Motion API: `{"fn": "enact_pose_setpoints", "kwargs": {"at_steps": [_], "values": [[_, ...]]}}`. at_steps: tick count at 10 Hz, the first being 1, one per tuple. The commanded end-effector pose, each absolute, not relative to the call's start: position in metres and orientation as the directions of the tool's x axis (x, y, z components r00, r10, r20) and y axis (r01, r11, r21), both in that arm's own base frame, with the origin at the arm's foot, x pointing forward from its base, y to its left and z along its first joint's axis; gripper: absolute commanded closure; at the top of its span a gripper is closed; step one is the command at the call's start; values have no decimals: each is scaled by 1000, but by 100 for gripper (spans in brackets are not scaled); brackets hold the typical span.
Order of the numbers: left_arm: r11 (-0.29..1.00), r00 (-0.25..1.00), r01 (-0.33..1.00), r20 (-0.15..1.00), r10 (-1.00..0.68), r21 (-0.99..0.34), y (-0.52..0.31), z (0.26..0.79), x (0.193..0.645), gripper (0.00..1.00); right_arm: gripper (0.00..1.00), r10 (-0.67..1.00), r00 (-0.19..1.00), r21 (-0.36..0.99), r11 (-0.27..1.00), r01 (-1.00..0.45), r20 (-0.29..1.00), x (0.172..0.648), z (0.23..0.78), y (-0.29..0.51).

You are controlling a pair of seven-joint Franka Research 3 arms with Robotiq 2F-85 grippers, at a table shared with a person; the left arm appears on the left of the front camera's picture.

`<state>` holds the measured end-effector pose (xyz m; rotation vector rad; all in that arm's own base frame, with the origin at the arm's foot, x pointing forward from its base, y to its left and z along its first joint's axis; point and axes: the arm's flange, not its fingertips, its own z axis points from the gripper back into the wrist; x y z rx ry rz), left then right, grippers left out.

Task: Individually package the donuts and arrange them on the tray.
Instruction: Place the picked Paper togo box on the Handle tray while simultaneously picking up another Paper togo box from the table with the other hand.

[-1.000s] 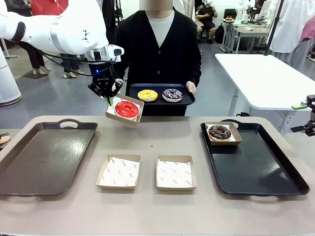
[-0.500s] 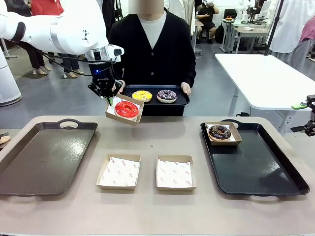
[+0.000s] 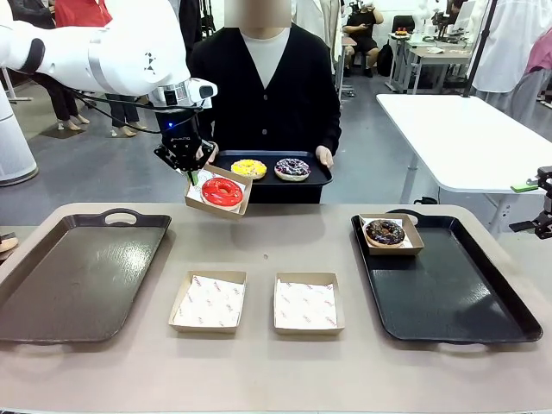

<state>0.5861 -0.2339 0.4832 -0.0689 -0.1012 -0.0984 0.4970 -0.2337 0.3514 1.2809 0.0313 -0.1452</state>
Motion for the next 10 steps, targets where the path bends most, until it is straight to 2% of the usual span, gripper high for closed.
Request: {"fn": "enact_pose_setpoints", "kwargs": {"at_steps": [1,3,6,10], "values": [[992,988,109,113,-101,-68,-232,481,584,99,0,-88,990,951,280,132,-112,500,353,-233],[993,990,101,104,-94,-64,-234,483,586,99,0,-91,990,952,278,126,-104,497,351,-234],[988,988,143,70,-140,-50,-193,502,558,99,0,-33,988,856,494,150,-154,483,388,-179],[997,995,78,64,-78,-1,-111,513,518,99,0,16,982,668,735,118,-191,476,457,-80]]}}
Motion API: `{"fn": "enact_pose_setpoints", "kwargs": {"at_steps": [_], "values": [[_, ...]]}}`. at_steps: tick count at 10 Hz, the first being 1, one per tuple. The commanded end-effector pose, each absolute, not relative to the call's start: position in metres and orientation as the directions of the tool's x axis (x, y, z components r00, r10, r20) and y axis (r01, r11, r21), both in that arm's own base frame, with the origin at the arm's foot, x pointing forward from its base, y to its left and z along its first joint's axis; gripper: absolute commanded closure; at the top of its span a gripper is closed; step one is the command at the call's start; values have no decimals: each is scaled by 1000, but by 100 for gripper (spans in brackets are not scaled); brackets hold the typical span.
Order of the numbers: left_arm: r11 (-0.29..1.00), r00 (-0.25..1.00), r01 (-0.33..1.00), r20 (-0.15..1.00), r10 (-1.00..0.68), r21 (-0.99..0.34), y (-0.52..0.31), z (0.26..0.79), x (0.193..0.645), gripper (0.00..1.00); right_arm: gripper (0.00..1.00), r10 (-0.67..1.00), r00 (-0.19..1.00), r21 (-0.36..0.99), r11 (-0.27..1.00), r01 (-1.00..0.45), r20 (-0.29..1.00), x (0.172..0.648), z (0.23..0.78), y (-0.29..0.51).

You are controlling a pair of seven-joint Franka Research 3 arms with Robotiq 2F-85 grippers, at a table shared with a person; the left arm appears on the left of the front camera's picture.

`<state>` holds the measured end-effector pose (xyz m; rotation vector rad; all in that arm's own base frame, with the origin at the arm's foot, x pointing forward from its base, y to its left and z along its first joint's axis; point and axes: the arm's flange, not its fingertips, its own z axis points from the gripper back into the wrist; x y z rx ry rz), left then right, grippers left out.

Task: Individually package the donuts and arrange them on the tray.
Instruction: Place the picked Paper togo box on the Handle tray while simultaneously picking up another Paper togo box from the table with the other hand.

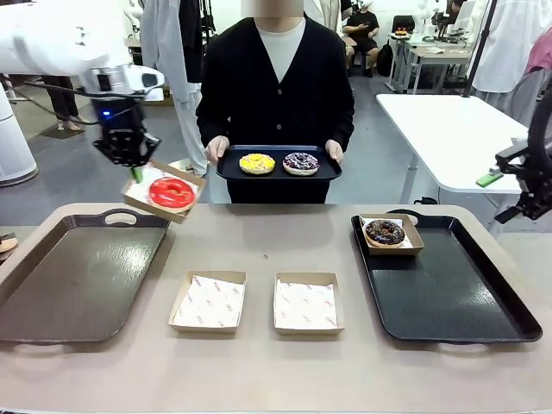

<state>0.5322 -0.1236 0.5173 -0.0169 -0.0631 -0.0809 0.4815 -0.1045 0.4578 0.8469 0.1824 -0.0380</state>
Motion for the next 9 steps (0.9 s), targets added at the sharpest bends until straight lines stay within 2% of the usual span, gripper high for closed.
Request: {"fn": "enact_pose_setpoints", "kwargs": {"at_steps": [1,3,6,9], "values": [[998,997,61,56,-61,4,-95,511,510,99,0,12,976,618,776,126,-215,473,461,-53],[1000,1000,2,20,-2,27,-64,496,501,99,0,7,971,503,856,118,-239,466,459,3],[997,997,-77,-1,77,-11,-25,468,500,99,0,-28,976,356,928,105,-215,471,447,84],[992,992,-124,-7,124,-40,1,449,504,99,0,-19,980,304,950,79,-196,472,426,136]]}}
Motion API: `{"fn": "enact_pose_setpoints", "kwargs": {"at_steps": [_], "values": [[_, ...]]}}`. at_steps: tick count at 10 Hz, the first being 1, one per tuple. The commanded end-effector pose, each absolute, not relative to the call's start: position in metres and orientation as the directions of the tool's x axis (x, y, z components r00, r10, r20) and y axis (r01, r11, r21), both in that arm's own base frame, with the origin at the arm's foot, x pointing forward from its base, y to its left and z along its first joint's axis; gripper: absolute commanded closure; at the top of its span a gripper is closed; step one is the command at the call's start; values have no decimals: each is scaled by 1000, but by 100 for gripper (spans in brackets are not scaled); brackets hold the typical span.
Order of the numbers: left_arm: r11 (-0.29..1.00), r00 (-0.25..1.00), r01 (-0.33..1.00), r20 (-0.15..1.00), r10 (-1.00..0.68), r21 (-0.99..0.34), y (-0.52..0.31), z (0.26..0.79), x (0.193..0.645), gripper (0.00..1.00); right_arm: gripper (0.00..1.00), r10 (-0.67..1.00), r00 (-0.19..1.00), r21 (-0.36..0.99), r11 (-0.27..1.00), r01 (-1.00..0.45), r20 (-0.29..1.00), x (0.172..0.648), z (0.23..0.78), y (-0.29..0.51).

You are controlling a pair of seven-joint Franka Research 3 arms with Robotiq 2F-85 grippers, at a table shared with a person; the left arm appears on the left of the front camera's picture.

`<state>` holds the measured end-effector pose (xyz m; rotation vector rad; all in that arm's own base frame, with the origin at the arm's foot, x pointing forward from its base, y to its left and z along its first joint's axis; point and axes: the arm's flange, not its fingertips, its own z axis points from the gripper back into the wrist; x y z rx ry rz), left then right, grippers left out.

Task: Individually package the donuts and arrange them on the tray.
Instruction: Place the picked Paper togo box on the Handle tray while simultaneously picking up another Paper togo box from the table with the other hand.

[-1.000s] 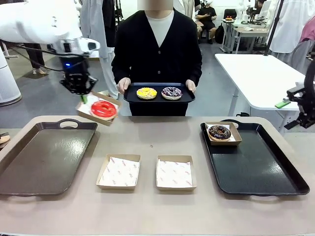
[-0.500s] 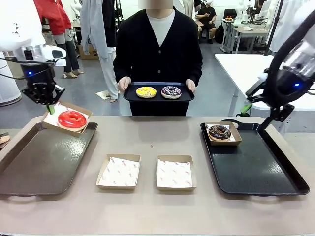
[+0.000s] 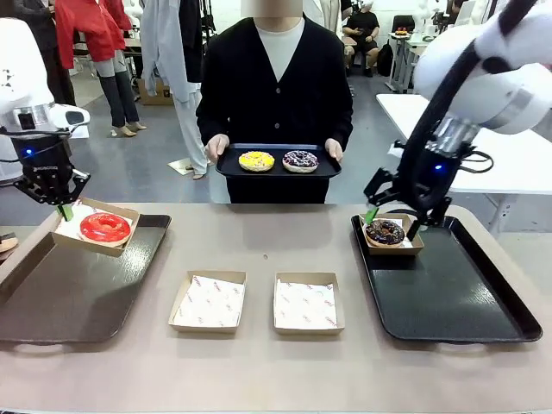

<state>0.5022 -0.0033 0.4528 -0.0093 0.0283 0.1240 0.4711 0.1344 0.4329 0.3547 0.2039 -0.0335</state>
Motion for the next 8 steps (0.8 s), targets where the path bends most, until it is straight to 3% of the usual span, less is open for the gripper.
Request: {"fn": "enact_pose_setpoints", "kwargs": {"at_steps": [1,8], "values": [[991,991,-131,-9,131,-41,5,444,508,99,0,-10,982,309,949,69,-188,470,424,143],[991,990,-137,-27,136,-14,2,449,505,99,0,10,979,336,940,60,-202,471,428,144]]}}
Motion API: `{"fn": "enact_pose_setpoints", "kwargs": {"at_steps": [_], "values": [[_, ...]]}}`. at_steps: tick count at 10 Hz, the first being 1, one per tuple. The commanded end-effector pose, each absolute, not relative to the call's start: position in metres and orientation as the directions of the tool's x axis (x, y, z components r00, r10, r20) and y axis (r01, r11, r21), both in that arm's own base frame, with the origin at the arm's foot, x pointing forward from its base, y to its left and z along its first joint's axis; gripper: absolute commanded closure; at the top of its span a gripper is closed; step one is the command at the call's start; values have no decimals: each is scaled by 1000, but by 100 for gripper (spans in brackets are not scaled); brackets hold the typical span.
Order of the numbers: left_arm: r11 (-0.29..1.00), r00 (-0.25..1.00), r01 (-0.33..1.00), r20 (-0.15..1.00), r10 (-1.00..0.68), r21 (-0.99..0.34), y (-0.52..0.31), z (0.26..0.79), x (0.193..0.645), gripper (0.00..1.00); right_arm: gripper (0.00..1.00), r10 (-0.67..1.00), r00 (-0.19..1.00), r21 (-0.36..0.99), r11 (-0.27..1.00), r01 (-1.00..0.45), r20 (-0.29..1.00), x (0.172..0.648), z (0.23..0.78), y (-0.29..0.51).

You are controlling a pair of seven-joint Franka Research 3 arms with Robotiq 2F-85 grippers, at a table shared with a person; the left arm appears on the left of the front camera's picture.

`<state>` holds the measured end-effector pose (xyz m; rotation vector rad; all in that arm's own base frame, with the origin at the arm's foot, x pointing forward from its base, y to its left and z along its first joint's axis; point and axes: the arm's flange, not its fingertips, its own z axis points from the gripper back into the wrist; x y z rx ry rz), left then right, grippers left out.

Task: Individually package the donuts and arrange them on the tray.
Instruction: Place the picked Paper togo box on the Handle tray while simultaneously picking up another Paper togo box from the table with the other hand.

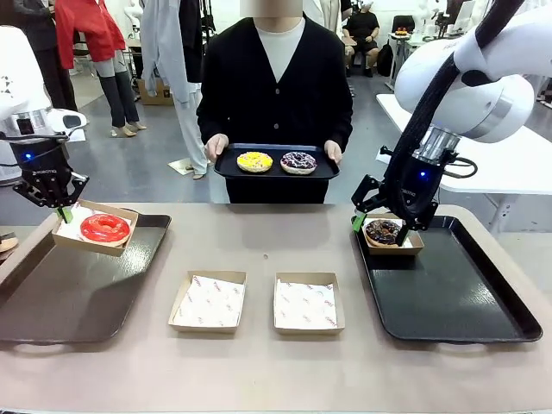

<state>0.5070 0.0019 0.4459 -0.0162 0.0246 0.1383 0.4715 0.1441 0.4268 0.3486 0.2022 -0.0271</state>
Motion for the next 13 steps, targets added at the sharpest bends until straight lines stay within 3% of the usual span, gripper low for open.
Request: {"fn": "enact_pose_setpoints", "kwargs": {"at_steps": [1,6,13], "values": [[991,990,-137,-27,136,-14,2,449,505,99,0,10,979,336,940,60,-202,471,428,144],[987,988,-151,-34,152,49,-9,449,526,99,0,-31,994,162,986,48,-109,443,406,193],[991,994,-108,30,106,77,-25,448,556,99,0,-88,994,110,989,95,-61,410,358,241]]}}
